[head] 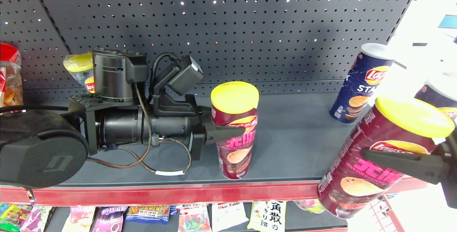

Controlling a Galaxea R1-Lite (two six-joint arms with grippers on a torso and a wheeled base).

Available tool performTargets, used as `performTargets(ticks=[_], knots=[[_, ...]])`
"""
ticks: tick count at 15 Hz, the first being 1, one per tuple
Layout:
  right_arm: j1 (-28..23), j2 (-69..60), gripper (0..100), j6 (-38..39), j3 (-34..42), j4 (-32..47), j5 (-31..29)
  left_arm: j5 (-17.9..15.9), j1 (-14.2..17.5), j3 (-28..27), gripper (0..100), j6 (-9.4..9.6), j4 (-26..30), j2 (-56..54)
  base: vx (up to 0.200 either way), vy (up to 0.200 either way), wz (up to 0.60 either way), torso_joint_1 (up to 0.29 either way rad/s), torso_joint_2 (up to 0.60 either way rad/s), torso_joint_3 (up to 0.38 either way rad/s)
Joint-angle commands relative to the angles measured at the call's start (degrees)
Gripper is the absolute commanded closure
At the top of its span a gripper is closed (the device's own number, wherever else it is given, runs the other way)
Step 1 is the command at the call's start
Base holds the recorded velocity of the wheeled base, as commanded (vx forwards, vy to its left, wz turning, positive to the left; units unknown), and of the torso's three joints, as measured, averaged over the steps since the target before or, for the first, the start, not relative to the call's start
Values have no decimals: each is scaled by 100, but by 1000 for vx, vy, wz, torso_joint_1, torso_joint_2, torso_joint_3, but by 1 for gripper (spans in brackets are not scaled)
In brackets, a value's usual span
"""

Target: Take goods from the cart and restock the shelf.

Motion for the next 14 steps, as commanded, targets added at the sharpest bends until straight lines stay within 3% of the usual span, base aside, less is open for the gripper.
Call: performTargets(ticks=[1, 6, 7, 14], knots=[[-1, 24, 100, -3, -5, -4, 5, 15, 1, 8, 100, 6, 11, 8, 0, 0, 0, 0, 0, 0], [-1, 77, 100, -3, -40, -4, 5, 68, -52, 8, 100, -12, 19, 35, 0, 0, 0, 0, 0, 0], [-1, 77, 100, -3, -40, -4, 5, 76, -52, 8, 0, -3, 11, 35, 0, 0, 0, 0, 0, 0], [16, 349, 100, -30, -312, -4, -4, 103, 71, 342, 0, -47, 11, -238, 0, 0, 0, 0, 0, 0]])
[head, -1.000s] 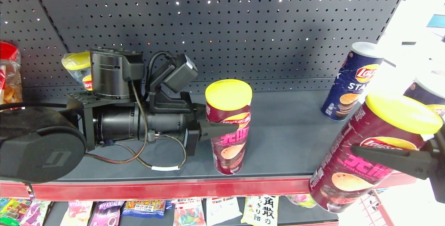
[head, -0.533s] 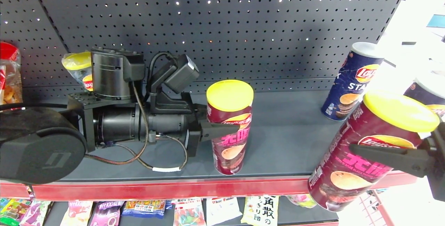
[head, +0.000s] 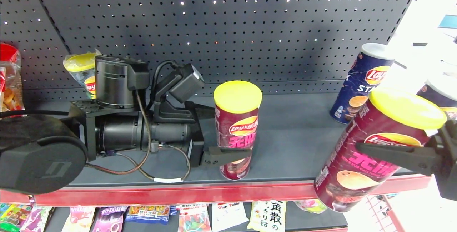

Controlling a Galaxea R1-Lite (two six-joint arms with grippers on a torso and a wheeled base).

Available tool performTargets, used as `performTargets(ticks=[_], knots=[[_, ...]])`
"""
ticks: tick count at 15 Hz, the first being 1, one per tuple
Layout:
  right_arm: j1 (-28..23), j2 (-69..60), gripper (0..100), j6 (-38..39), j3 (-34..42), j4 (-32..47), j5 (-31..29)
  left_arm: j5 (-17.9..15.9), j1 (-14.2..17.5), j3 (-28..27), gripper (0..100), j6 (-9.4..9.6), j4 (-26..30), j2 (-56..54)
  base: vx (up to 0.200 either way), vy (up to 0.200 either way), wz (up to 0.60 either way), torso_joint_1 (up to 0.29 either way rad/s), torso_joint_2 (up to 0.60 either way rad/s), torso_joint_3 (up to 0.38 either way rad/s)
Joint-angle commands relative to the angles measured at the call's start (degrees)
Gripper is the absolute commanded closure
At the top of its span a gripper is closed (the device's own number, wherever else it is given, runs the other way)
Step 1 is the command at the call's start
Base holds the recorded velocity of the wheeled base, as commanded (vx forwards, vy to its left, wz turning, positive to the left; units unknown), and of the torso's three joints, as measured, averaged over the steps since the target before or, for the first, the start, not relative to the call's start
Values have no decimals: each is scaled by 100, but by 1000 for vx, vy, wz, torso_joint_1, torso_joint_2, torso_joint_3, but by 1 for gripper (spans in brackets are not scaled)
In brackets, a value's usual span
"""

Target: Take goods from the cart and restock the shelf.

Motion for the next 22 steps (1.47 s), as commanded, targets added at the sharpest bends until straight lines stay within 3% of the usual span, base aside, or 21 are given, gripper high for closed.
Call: performTargets(ticks=[1, 4, 7, 11, 15, 18, 21, 22], knots=[[19, 265, 100, -13, -233, -10, 3, 8, 121, 283, 0, 0, -10, -299, 0, 0, 0, 0, 0, 0], [195, 836, 100, -21, -848, -10, -76, 316, 359, 1004, 0, -9, -1, -958, 0, 0, 0, 0, 0, 0], [397, 1443, 100, -39, -1358, -19, -234, 404, 569, 1575, 0, -9, -1, -1512, 0, 0, 0, 0, 0, 0], [397, 2647, 100, -241, -2325, -502, -243, 729, 851, 2348, 0, -106, 51, -2408, 0, 0, 0, 0, 0, 0], [397, 3394, 100, -250, -3098, -520, -225, 1265, 851, 2577, 0, -123, 51, -2848, 0, 0, 0, 0, 0, 0], [397, 4053, 100, -250, -3828, -520, -260, 1309, 851, 2735, 0, -343, 210, -3261, 0, 0, 0, 0, 0, 0], [406, 4378, 100, -250, -4197, -520, -252, 1423, 860, 2893, 0, -405, 236, -3419, 0, 0, 0, 0, 0, 0], [406, 4492, 100, -250, -4320, -520, -252, 1599, 851, 2928, 0, -554, 245, -3551, 0, 0, 0, 0, 0, 0]])
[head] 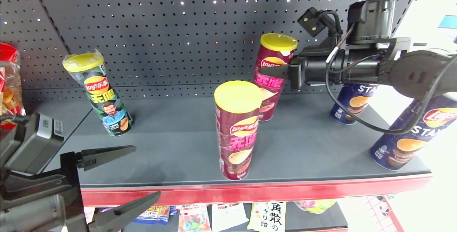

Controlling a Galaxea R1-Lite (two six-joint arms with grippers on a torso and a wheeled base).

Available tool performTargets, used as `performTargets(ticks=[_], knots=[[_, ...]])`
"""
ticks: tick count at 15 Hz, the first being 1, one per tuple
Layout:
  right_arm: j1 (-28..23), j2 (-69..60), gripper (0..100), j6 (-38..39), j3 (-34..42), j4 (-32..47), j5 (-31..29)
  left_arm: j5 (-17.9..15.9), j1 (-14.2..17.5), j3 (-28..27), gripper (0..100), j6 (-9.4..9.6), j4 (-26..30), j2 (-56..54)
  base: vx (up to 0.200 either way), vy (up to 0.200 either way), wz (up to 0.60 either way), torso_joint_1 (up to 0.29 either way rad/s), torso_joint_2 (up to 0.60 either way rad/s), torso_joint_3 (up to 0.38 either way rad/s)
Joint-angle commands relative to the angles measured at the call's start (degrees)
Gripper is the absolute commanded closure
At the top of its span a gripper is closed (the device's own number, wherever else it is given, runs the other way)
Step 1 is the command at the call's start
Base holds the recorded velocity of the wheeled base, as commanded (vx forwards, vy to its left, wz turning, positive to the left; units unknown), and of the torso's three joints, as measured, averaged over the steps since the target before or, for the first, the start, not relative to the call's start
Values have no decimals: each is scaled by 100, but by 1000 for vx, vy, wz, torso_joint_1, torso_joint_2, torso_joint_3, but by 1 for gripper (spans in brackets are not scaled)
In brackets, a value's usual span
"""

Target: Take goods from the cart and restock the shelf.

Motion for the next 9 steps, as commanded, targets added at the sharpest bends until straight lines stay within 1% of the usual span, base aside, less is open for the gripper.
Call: performTargets(ticks=[1, 2, 3, 7, 9], knots=[[15, 390, 100, -1, -240, -5, 3, 236, 3, 44, 0, -251, 39, -339, 0, 0, 0, 0, 0, 0], [15, 407, 100, -1, -266, 12, 3, 333, -6, 26, 0, -304, 39, -383, 0, 0, 0, 0, 0, 0], [23, 425, 100, -10, -275, 21, 12, 368, -6, 35, 0, -304, 39, -392, 0, 0, 0, 0, 0, 0], [173, 680, 100, -1, -591, 39, 3, 394, -6, 53, 0, -304, 56, -427, 0, 0, 0, 0, 0, 0], [173, 732, 100, -1, -635, 39, 12, 412, -6, 61, 0, -312, 65, -488, 0, 0, 0, 0, 0, 0]])
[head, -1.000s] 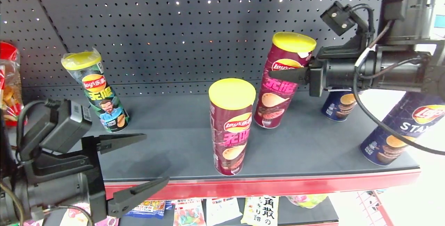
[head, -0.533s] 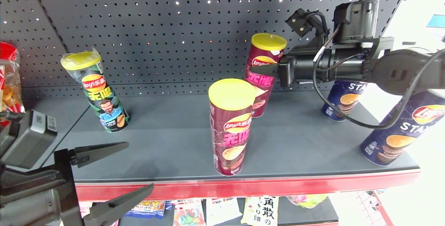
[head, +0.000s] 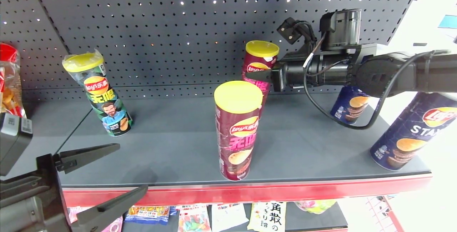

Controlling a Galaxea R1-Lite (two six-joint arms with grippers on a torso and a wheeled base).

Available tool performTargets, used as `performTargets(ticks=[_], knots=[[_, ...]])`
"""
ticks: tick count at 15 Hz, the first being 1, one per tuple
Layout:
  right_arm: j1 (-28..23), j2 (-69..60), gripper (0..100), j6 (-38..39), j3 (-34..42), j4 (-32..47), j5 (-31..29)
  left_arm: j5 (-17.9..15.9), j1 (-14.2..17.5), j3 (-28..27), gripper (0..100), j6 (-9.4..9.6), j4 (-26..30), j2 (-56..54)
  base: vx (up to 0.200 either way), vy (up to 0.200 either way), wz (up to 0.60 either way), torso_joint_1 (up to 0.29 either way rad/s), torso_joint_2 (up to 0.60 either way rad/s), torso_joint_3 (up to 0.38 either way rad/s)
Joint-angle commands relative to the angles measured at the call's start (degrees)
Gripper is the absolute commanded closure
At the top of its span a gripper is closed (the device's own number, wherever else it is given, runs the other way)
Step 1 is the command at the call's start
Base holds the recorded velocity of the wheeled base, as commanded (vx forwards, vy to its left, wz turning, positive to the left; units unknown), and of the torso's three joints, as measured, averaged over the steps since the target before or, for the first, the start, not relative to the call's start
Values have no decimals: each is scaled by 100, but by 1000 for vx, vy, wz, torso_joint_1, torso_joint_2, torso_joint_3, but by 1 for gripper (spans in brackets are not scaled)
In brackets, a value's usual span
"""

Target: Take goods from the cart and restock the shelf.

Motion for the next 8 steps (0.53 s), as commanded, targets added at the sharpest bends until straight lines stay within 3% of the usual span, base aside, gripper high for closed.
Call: performTargets(ticks=[1, 5, 6, 8], knots=[[20, 86, 100, -1, -46, -1, 4, 1, 1, 4, 0, 0, -7, -40, 0, 0, 0, 0, 0, 0], [55, 121, 100, -1, -29, -1, -5, 1, 1, 39, 0, 0, -7, -40, 0, 0, 0, 0, 0, 0], [55, 130, 0, -1, -20, -1, -5, 1, 1, 39, 0, 0, -7, -40, 0, 0, 0, 0, 0, 0], [55, 112, 0, -1, 6, -1, -5, 1, 1, 39, 0, 0, -7, -40, 0, 0, 0, 0, 0, 0]])
